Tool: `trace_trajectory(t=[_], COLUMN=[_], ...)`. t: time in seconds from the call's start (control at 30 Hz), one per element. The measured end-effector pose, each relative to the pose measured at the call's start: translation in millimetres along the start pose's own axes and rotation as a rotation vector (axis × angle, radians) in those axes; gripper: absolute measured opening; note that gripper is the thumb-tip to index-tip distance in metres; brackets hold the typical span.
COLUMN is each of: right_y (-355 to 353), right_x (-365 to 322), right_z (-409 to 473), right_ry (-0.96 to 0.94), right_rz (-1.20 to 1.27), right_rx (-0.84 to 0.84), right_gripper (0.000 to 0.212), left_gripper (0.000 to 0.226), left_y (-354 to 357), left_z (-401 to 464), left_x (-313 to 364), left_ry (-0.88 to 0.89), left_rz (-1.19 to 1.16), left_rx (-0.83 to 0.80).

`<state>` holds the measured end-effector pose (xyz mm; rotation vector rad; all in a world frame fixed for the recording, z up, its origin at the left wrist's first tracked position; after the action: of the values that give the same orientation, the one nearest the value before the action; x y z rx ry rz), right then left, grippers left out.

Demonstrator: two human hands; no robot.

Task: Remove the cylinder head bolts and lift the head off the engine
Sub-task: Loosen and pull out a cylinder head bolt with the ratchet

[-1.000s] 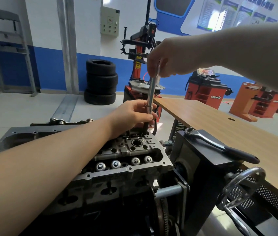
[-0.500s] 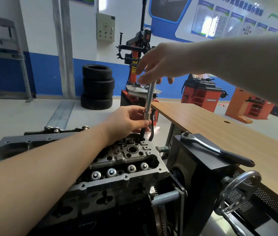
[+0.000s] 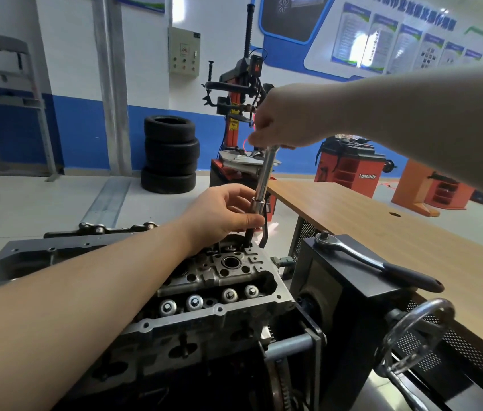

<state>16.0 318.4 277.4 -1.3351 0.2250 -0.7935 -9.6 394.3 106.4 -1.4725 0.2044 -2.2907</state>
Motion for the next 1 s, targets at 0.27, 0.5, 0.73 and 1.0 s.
trace_trajectory(t=[0.27, 0.5, 0.73, 1.0], right_y=[9, 12, 5, 14], right_x=[0, -8, -3, -5], right_z=[-6, -7, 2, -3], right_ry=[-0.073, -0.089, 0.018, 0.022], right_rz=[0.383, 0.239, 0.213, 0.466], right_rx=[-0.158, -0.141, -0.028, -0.133], right_gripper=[0.020, 0.036, 0.046, 0.008], left_gripper=[0.030, 0.032, 0.030, 0.029], left_y=[4, 3, 2, 7], left_z=[-2, -1, -2, -1], left_x=[-2, 2, 3, 0], left_ry=[-0.009, 0.009, 0.032, 0.006], left_rz=[-0.076, -0.134, -0.096, -0.136], left_rx=[-0.041, -0.030, -0.023, -0.074])
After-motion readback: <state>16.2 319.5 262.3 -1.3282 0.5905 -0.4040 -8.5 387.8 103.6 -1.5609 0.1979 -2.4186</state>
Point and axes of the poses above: each hand's wrist, its own z-axis towards the middle knuckle, its own y-axis out of the palm, x = y × z, the point moved 10 cm from there along z, towards the middle knuckle, and after that the axes turned 5 degrees about y, right-handed, at the moved point
